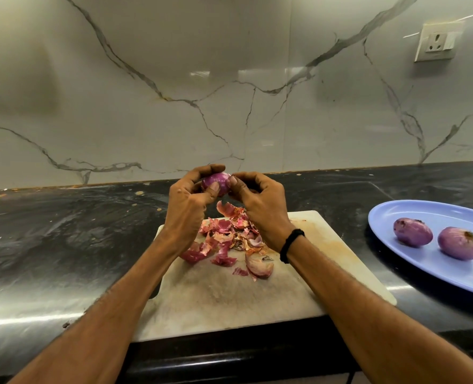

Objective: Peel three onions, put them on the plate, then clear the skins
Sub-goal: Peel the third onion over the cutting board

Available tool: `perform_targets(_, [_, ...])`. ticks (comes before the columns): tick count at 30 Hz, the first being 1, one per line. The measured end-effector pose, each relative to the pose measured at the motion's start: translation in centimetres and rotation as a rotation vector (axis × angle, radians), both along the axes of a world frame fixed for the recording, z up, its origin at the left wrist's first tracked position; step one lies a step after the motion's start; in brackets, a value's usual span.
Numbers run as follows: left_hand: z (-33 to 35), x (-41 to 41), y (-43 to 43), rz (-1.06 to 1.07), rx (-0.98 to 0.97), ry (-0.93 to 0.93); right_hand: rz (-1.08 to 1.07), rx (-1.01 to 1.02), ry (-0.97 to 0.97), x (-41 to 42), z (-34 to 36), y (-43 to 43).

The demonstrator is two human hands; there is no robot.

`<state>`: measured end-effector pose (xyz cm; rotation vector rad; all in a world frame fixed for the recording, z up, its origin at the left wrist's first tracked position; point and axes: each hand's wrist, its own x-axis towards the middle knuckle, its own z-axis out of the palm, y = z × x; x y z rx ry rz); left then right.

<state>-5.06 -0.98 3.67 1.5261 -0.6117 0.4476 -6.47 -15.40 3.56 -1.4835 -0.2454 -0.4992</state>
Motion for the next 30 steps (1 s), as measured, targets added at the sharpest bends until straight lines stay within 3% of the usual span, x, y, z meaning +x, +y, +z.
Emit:
perform_targets(6, [-0.48, 0.61, -0.12, 0.013, 0.074, -0.009, -0.005, 0.105, 0.017, -0.07, 0.18, -0.40])
perform_targets(9, [-0.54, 0.66, -0.30, 0.030, 0.116, -0.017, -0.034, 0.051, 0.001, -0.01, 0.16, -0.47])
perform_targets(15, [-0.29, 0.26, -0.39, -0.041, 0.026, 0.027, -0.101, -0.078, 0.000, 0.26, -0.05, -0.21])
perform_targets(21, [0.02, 0.36, -0.13, -0.076, -0.130, 0.104, -0.093, 0.066, 0.049, 0.43, 0.27, -0.78])
perform_targets(30, [0.11, 0.35, 0.13, 0.107, 0.062, -0.040, 0.077, 0.181, 0.081, -0.26, 0.49, -0.19])
